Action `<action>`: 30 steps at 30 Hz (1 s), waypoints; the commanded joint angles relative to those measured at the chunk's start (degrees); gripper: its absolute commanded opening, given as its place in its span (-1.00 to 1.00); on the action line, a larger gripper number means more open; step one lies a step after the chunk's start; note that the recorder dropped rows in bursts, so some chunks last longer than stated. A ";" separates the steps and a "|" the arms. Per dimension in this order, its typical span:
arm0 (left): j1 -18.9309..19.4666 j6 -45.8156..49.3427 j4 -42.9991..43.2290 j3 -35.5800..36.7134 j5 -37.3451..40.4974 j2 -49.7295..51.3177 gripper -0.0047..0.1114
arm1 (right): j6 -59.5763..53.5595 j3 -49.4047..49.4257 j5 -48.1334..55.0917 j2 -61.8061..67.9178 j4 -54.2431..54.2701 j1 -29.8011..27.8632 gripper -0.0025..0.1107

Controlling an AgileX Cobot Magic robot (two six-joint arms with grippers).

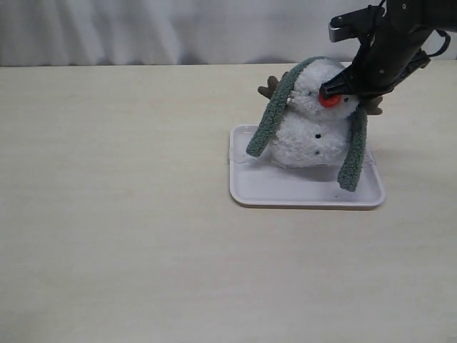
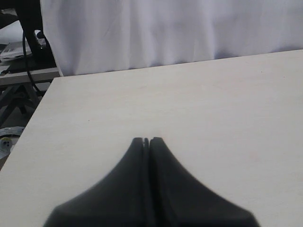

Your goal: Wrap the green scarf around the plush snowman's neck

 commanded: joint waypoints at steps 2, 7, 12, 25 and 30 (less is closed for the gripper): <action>0.25 -0.25 -0.04 0.14 -0.47 -0.11 -0.92 | -0.92 -0.02 -0.67 -5.05 0.47 -0.11 -0.88; 0.25 -0.25 -0.04 0.14 -0.47 -0.11 -0.92 | -13.78 -0.02 -7.21 -11.44 13.97 1.22 -0.87; 0.25 -0.25 -0.04 0.14 -0.47 -0.11 -0.92 | -16.07 -0.02 -5.33 -11.86 18.48 9.66 -0.17; 0.25 -0.25 -0.04 0.14 -0.47 -0.11 -0.92 | 5.25 -19.39 21.46 -0.94 -0.87 13.95 -0.63; 0.25 -0.25 -0.04 0.14 -0.47 -0.11 -0.92 | -0.47 -21.00 21.46 0.49 5.87 17.03 -0.27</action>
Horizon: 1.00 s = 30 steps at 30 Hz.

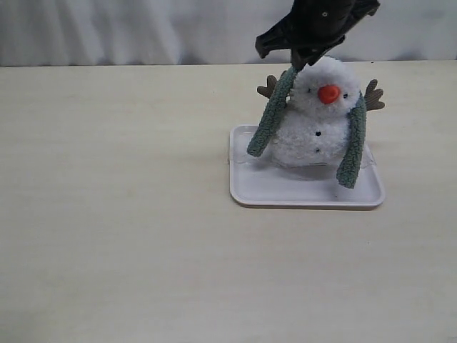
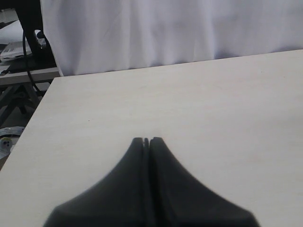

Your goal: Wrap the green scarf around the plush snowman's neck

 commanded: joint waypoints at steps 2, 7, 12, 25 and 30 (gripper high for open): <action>0.25 -0.25 -0.04 0.14 -0.47 -0.11 -0.92 | -7.77 -1.11 1.50 0.58 4.52 4.51 -0.04; 0.25 -0.25 -0.04 0.14 -0.47 -0.11 -0.92 | -25.57 -0.19 1.50 0.92 -6.76 11.41 0.02; 0.25 -0.25 -0.04 0.14 -0.47 -0.11 -0.92 | -36.52 5.02 1.50 2.04 -22.77 17.13 0.02; 0.25 -0.25 -0.04 0.14 -0.47 -0.11 -0.92 | -0.95 6.15 -0.97 6.43 -43.49 12.56 -0.71; 0.25 -0.25 -0.04 0.14 -0.47 -0.11 -0.92 | 2.98 2.94 -7.60 6.43 -28.16 7.52 -0.88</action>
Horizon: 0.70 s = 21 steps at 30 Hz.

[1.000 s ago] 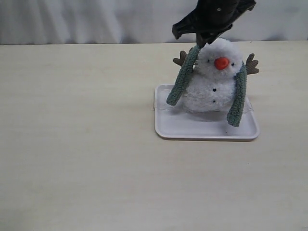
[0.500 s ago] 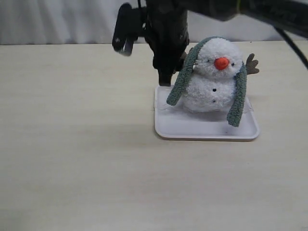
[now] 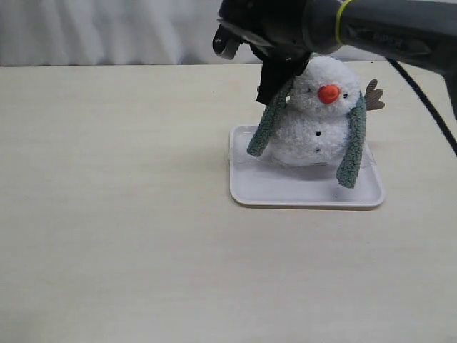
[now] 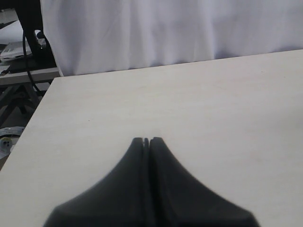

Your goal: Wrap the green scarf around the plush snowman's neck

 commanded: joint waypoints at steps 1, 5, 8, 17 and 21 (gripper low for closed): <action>0.25 -0.25 -0.04 0.14 -0.47 -0.11 -0.92 | 3.99 -3.12 -6.97 0.06 13.59 -4.43 -0.88; 0.25 -0.25 -0.04 0.14 -0.47 -0.11 -0.92 | 5.68 -4.00 -9.30 0.06 17.86 -7.03 -0.88; 0.25 -0.25 -0.04 0.14 -0.47 -0.11 -0.92 | 4.46 -4.00 -6.11 0.18 17.85 -8.17 -0.88; 0.25 -0.25 -0.04 0.14 -0.47 -0.11 -0.92 | -4.86 -4.00 -3.26 0.88 27.73 -8.67 -0.88; 0.25 -0.25 -0.04 0.14 -0.47 -0.11 -0.92 | -4.55 -4.00 -0.81 2.94 27.85 -8.67 -0.88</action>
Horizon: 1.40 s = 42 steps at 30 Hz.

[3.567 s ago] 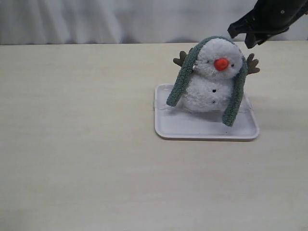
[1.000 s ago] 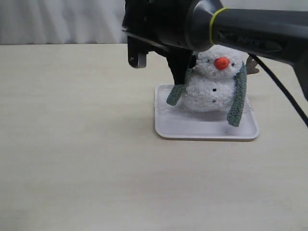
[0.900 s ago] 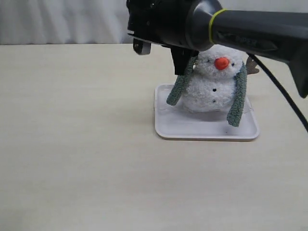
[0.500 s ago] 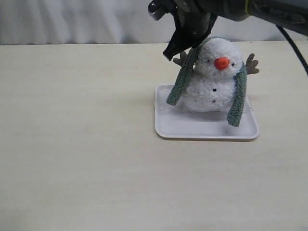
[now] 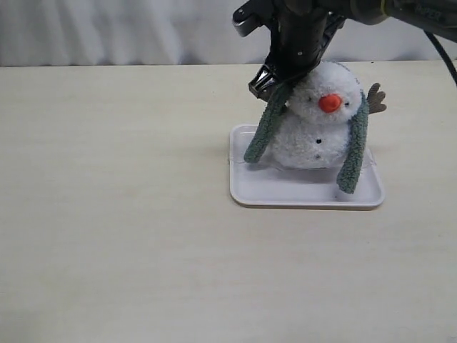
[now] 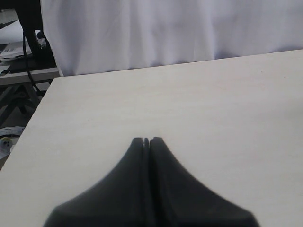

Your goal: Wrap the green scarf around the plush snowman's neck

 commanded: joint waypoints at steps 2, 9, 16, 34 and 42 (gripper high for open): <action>0.25 -0.25 -0.04 0.14 -0.47 -0.11 -0.92 | -0.91 -0.31 4.33 3.25 1.43 -0.20 -0.88; 0.25 -0.25 -0.04 0.14 -0.47 -0.11 -0.92 | -1.01 -0.64 3.98 4.80 1.31 0.05 -0.88; 0.25 -0.25 -0.04 0.14 -0.47 -0.11 -0.92 | -3.96 -9.36 7.87 4.21 2.47 0.05 -0.88; 0.25 -0.25 -0.04 0.14 -0.47 -0.11 -0.92 | -43.54 7.28 7.87 0.98 -11.09 13.41 0.00; 0.25 -0.25 -0.04 0.14 -0.47 -0.11 -0.92 | -43.63 15.01 -5.28 0.98 -16.70 13.41 0.00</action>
